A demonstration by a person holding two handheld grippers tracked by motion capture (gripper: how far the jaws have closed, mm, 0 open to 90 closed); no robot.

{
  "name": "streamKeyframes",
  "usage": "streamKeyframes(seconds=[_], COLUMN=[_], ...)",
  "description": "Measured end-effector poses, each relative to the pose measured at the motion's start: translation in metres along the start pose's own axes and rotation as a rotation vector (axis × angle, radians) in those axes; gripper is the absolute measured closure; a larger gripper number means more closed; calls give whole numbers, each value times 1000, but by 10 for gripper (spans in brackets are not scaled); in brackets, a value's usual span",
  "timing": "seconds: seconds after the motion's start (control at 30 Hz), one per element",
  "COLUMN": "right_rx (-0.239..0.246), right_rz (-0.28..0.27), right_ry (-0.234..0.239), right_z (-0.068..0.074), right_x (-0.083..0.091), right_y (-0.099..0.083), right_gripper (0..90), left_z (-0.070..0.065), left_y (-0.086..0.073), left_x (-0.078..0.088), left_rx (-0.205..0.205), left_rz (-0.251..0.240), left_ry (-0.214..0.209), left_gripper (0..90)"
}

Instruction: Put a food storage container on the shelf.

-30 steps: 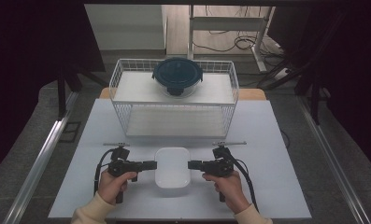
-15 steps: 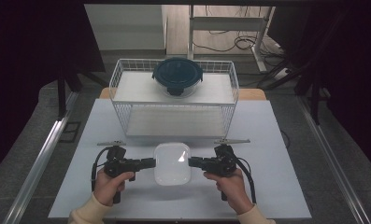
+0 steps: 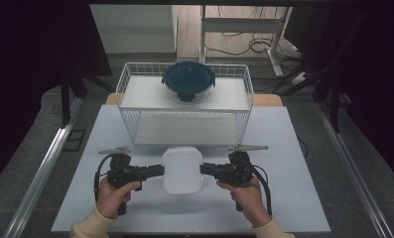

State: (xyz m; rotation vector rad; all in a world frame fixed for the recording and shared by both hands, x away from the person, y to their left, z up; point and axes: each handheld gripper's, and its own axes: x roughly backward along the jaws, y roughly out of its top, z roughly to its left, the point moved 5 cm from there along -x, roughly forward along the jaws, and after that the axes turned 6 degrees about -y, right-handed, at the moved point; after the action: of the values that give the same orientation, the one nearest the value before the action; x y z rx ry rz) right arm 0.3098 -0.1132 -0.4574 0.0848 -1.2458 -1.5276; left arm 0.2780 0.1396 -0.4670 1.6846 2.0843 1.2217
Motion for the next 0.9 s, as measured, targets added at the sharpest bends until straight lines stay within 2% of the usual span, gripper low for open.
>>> streamKeyframes(seconds=[0.23, 0.43, 0.9], right_rx=[26, 46, 112], right_rz=[-35, -55, -111], right_ry=[5, -1, -8], right_z=[7, 11, 31], right_x=[8, 16, 38], right_y=[12, 27, 69], right_gripper=[787, 787, 786], left_z=[-11, -18, -44], left_y=[14, 28, 68], left_x=[6, 9, 27], left_rx=[-44, -65, -141], left_rz=[-20, -30, -74], left_ry=[-1, -10, -13], left_gripper=[808, 809, 810])
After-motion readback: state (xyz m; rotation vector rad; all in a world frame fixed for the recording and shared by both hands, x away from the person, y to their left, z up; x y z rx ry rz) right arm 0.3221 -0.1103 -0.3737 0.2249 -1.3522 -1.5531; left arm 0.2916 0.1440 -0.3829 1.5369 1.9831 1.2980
